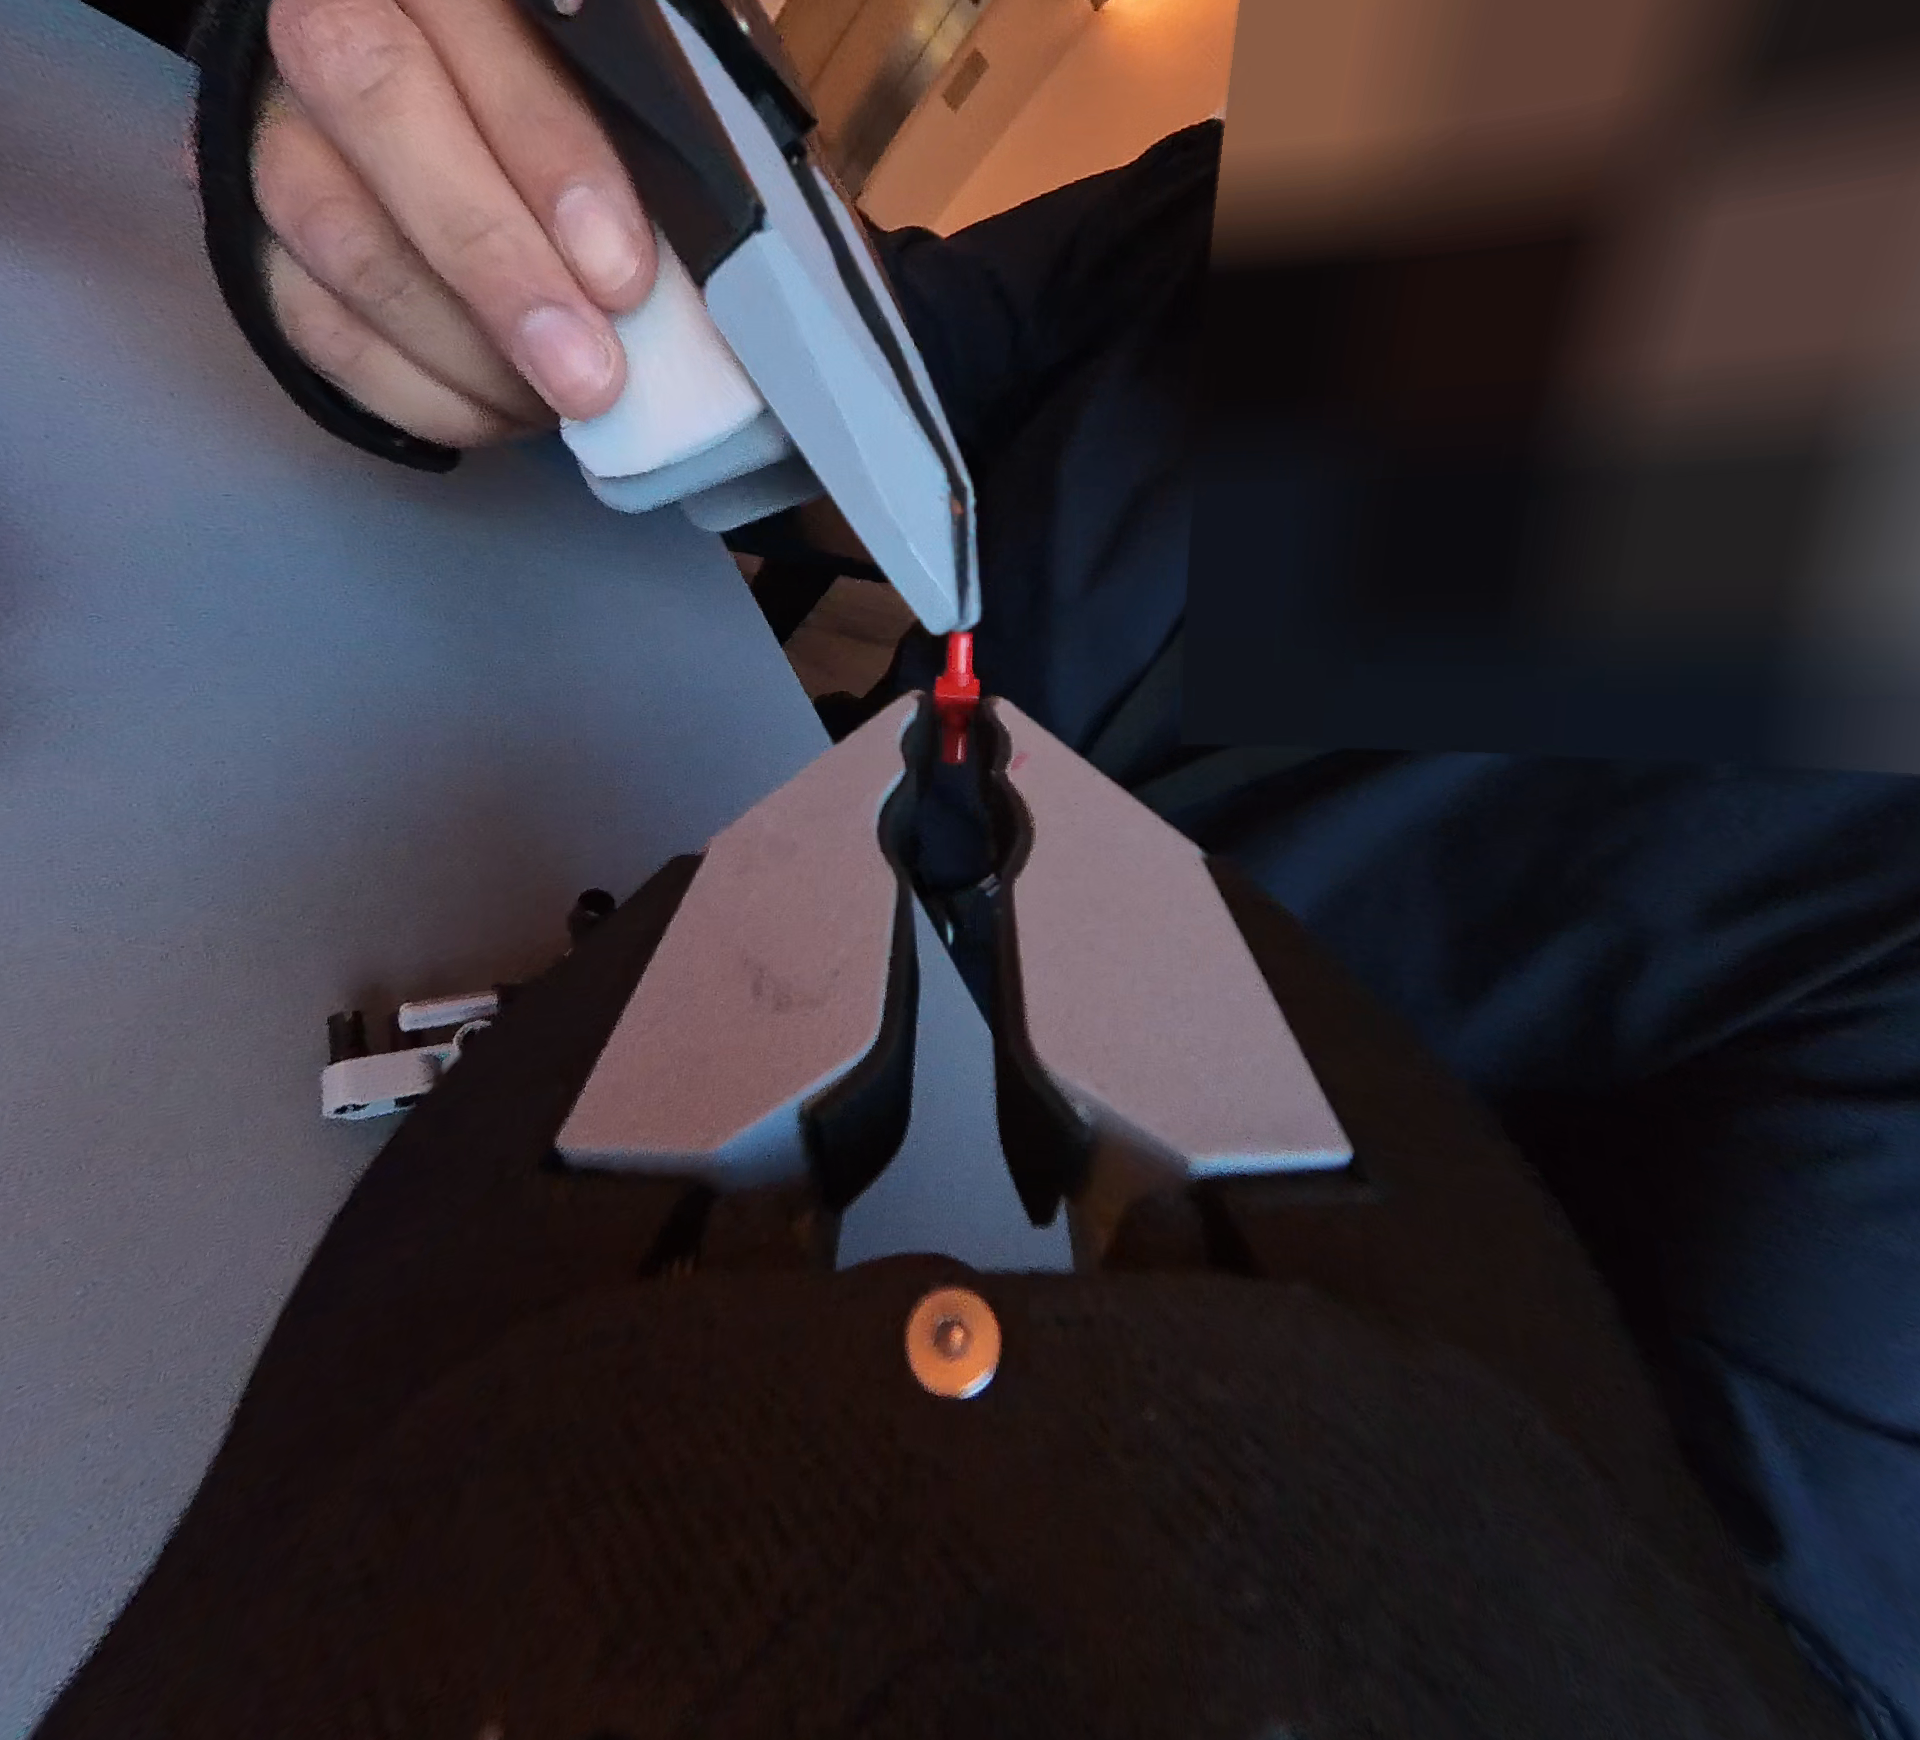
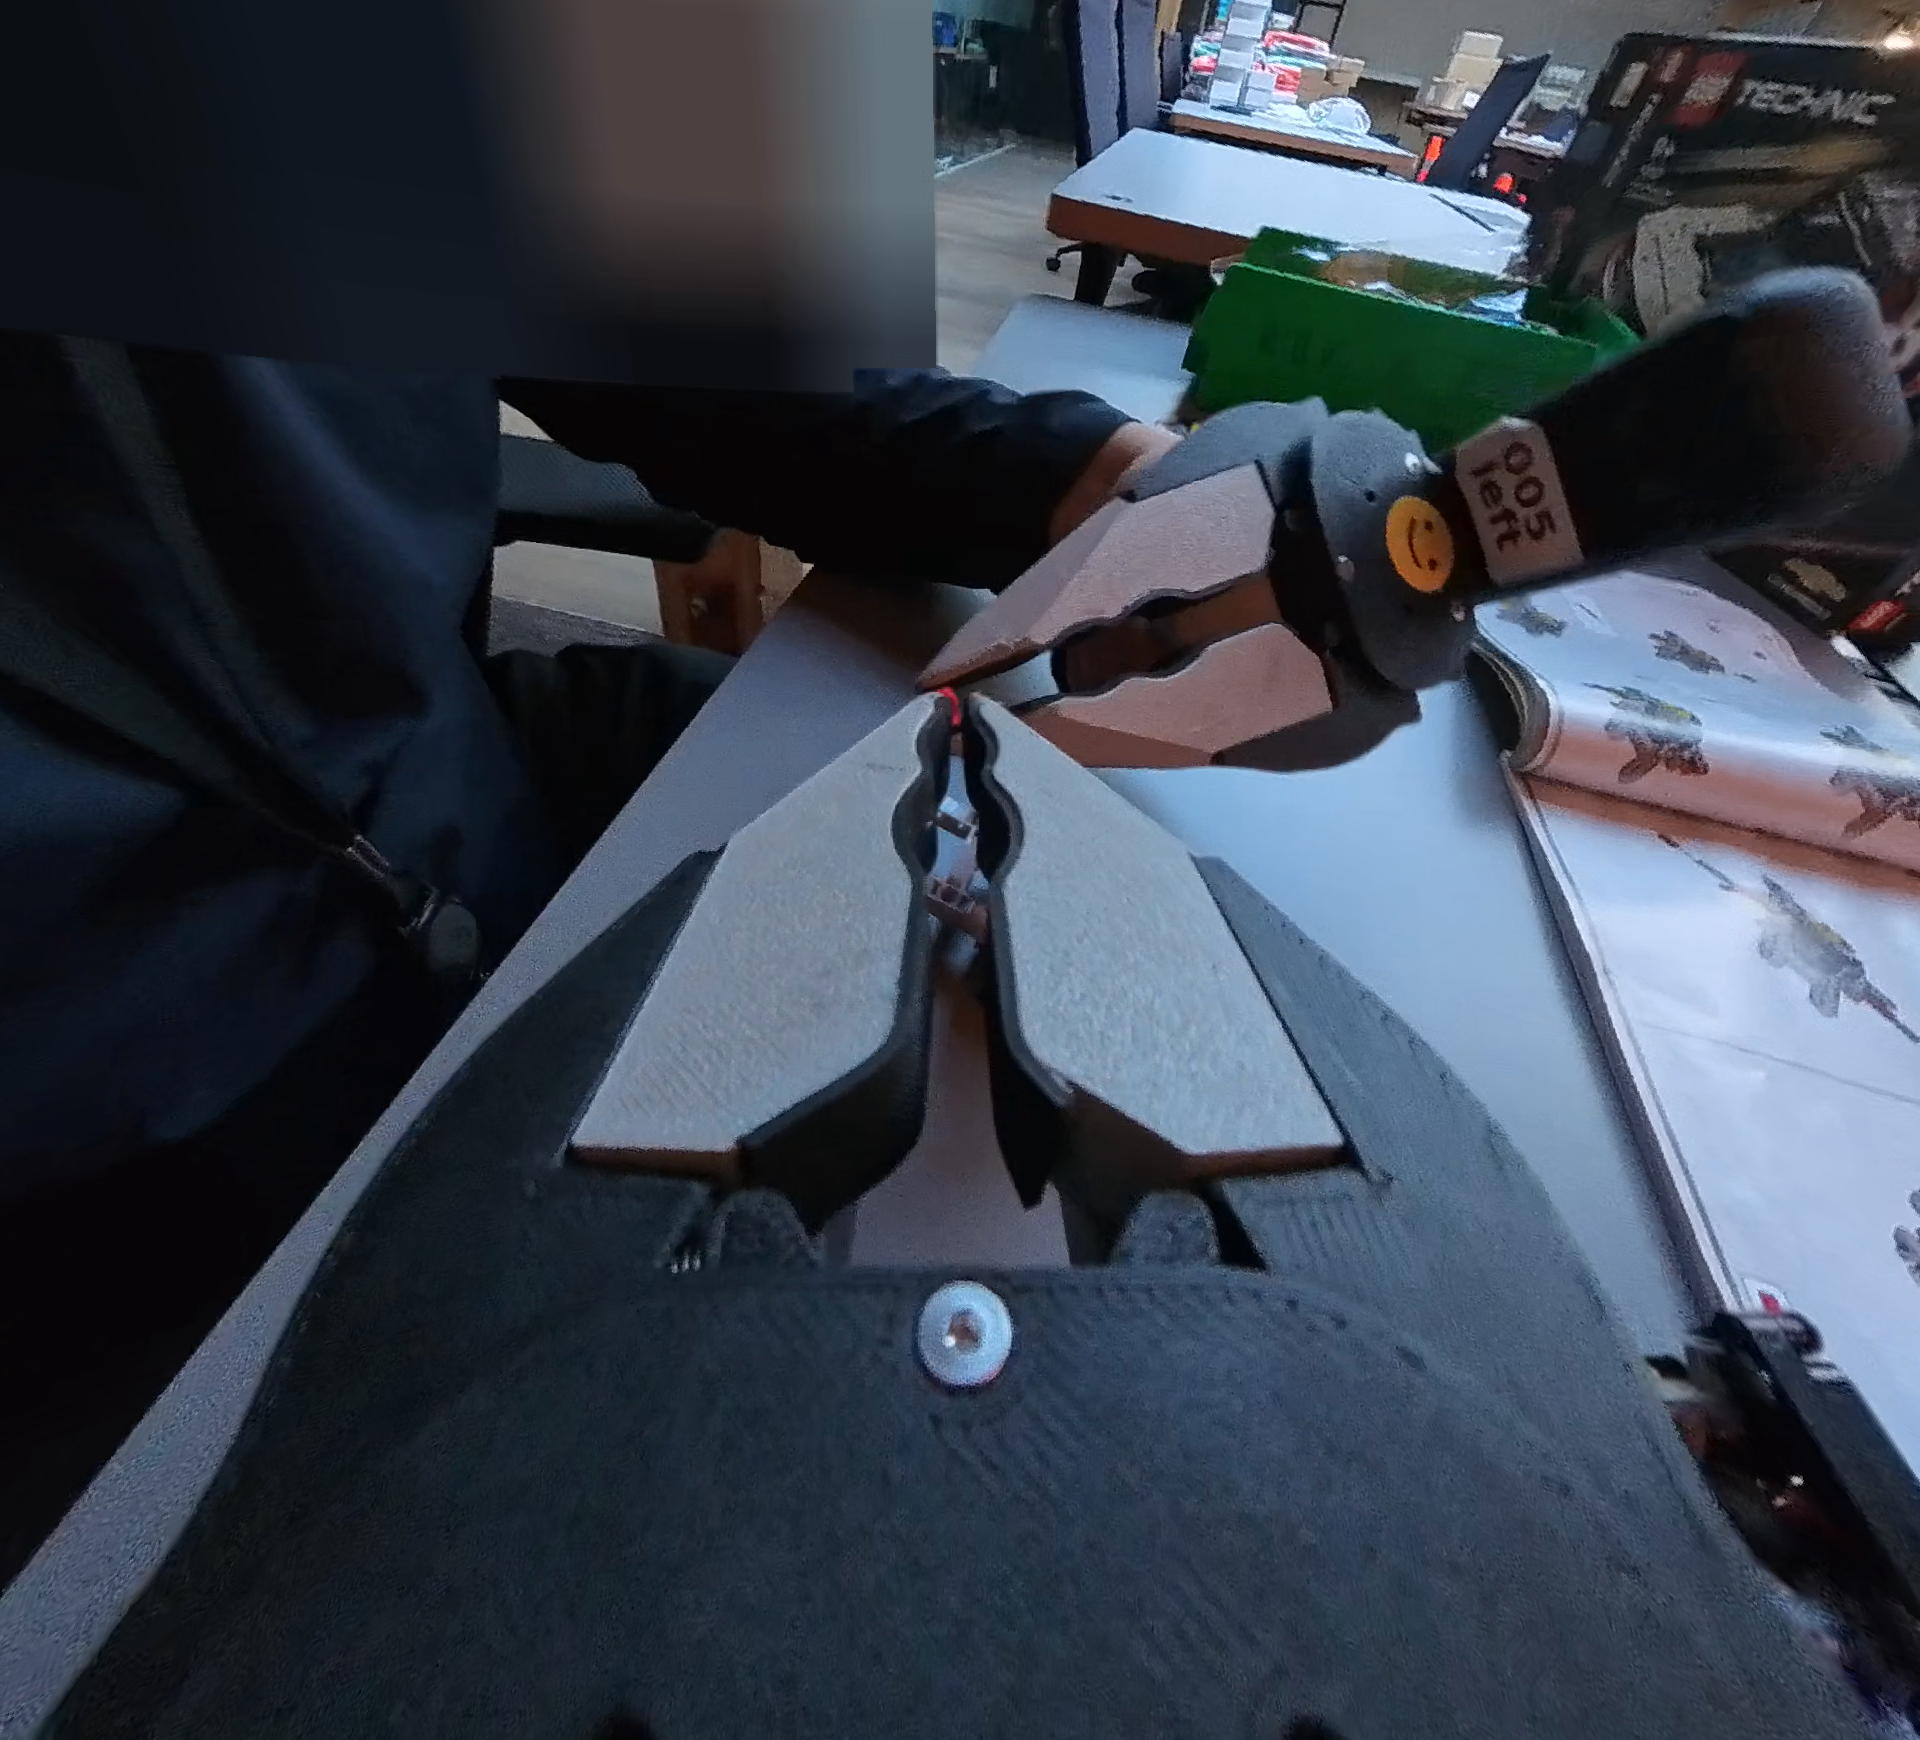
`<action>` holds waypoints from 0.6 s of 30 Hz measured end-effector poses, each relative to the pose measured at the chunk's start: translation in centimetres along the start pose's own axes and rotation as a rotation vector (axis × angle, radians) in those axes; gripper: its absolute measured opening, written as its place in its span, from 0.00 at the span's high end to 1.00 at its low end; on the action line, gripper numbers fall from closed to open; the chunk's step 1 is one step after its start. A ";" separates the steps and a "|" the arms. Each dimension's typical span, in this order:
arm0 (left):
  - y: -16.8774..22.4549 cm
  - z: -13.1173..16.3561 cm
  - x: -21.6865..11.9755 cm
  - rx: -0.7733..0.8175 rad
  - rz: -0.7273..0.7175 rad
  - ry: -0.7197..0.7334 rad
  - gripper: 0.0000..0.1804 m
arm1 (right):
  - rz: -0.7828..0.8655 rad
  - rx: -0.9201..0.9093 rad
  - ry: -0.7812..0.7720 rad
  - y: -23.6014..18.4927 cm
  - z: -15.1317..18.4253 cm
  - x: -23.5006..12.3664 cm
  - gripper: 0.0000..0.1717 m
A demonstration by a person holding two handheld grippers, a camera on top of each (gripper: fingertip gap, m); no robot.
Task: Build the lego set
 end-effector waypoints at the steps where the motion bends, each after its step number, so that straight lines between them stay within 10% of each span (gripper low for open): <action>1: 0.0 0.0 0.0 -0.003 0.012 0.009 0.97 | -0.009 -0.008 0.004 -0.1 0.0 0.1 0.98; 18: 0.0 0.2 0.4 -0.019 0.011 0.003 0.97 | -0.007 -0.053 -0.028 -0.7 -0.1 0.9 0.99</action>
Point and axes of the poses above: each gripper's, where its closed fingertips meet, x out along the fingers, z out of its underside, y = z × x across the jaws, the point moved 10 cm from there along -x, back along the fingers, and after that the axes turned 3 degrees about -x, right-handed, at the moved point
